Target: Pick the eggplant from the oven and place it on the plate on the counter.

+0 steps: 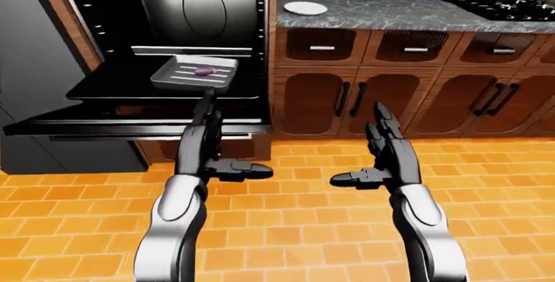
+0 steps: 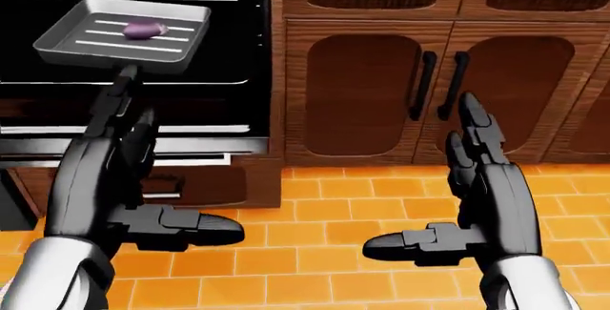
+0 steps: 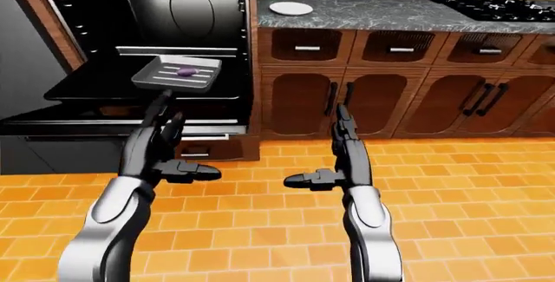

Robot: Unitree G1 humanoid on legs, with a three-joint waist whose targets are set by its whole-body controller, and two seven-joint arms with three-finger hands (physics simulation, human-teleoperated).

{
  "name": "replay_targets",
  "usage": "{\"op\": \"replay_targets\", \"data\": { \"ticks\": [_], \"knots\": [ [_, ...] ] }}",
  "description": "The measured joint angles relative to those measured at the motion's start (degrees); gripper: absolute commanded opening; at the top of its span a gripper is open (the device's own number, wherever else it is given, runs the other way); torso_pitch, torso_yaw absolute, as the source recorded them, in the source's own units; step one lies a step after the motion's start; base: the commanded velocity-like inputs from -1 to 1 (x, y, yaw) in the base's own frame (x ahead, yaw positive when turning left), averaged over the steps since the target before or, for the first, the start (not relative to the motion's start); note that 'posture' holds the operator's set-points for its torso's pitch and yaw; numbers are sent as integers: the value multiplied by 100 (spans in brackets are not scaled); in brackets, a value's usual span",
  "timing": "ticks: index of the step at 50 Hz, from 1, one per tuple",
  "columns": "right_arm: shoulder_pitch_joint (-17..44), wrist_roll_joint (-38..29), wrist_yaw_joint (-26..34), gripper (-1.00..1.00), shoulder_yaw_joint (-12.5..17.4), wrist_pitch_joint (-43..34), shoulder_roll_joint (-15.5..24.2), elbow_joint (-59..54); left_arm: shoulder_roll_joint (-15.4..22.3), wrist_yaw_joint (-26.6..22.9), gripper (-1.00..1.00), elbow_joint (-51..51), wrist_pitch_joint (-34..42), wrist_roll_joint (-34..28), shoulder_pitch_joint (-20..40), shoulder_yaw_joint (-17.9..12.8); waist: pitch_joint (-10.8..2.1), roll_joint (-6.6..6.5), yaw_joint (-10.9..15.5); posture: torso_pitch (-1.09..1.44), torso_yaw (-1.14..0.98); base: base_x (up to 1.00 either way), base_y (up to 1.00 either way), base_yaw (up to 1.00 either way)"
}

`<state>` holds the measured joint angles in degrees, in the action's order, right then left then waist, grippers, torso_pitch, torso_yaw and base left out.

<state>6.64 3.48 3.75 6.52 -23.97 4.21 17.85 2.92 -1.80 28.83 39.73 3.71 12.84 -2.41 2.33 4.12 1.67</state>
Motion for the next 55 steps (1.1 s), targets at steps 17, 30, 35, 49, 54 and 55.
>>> {"op": "replay_targets", "data": {
  "ticks": [17,30,35,49,54,55],
  "knots": [
    [131,-54,106,100,-81,-39,-21,274,137,27,100,284,75,20,189,-243,-52,-474,268,0,0,52,-80,0],
    [55,-75,127,100,-36,-67,-18,303,128,-35,100,292,102,165,106,-217,154,-54,30,0,0,37,-12,54],
    [104,-159,240,100,-214,0,-38,260,153,46,100,208,29,104,54,-305,289,-277,299,0,0,22,0,100],
    [13,-303,275,100,-134,-68,-26,339,133,-35,100,143,138,185,8,-217,14,105,-6,0,0,22,0,100],
    [53,-305,316,100,-192,-140,-38,397,167,4,100,317,180,181,94,-314,-26,-176,-48,0,0,23,0,100],
    [47,-302,325,100,-194,-153,-39,424,169,5,100,345,158,184,96,-307,-38,-224,-62,0,0,23,0,100]
  ]
}}
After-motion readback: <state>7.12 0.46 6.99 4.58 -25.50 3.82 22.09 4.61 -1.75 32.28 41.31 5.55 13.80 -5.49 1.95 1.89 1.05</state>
